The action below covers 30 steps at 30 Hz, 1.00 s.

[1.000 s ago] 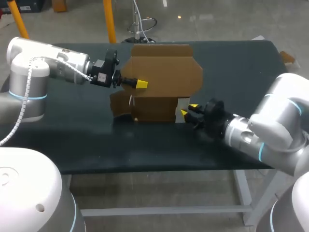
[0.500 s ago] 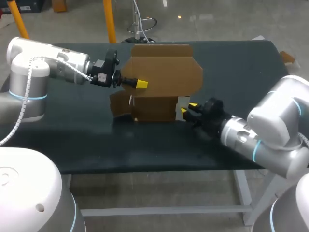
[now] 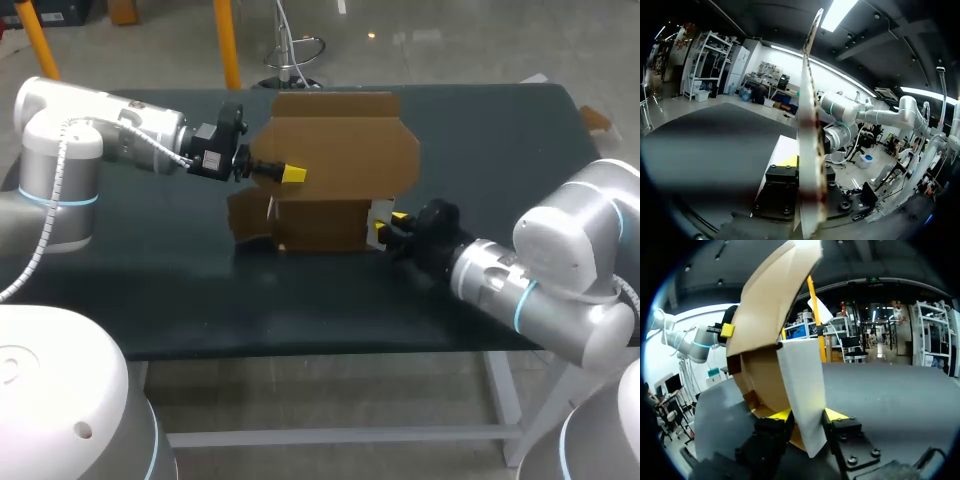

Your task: Assemble the packaging by folding the flat box into shape, placing the metal phone stand inside, and closing the box properly

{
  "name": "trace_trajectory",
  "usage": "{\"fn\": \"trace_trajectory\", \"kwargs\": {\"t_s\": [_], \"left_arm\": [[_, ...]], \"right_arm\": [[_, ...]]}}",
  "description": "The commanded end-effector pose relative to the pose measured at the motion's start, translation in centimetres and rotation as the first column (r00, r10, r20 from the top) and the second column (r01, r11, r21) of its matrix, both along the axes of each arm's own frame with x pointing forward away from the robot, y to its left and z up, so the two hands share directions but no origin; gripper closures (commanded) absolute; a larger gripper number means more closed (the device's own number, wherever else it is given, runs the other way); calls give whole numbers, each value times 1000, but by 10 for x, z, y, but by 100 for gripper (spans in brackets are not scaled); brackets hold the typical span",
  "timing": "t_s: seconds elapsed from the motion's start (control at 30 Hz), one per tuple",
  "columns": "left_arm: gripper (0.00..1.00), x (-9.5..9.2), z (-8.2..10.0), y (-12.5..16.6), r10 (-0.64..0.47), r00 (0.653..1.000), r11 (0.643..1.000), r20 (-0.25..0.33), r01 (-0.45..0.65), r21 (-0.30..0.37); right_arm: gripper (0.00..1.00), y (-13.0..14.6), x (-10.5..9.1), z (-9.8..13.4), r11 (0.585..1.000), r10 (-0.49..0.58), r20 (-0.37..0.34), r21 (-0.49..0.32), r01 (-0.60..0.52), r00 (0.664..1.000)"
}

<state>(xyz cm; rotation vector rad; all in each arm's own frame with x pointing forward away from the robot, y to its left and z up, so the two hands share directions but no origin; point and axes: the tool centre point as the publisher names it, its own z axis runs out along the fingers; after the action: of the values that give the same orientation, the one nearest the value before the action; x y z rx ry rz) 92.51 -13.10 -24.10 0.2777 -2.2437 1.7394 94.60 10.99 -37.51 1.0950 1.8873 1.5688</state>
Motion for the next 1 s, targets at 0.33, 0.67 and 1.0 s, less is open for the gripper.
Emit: {"fn": "trace_trajectory", "kwargs": {"t_s": [0.33,0.67,1.0], "left_arm": [[100,0,-2,0,-5,1000,1000,-2,5,1],[100,0,-2,0,-5,1000,1000,-2,5,1],[100,0,-2,0,-5,1000,1000,-2,5,1]], "right_arm": [[65,13,8,8,846,-491,44,-217,488,870],[65,14,12,7,773,-573,51,-296,561,818],[65,14,14,6,675,-664,100,-347,652,741]]}}
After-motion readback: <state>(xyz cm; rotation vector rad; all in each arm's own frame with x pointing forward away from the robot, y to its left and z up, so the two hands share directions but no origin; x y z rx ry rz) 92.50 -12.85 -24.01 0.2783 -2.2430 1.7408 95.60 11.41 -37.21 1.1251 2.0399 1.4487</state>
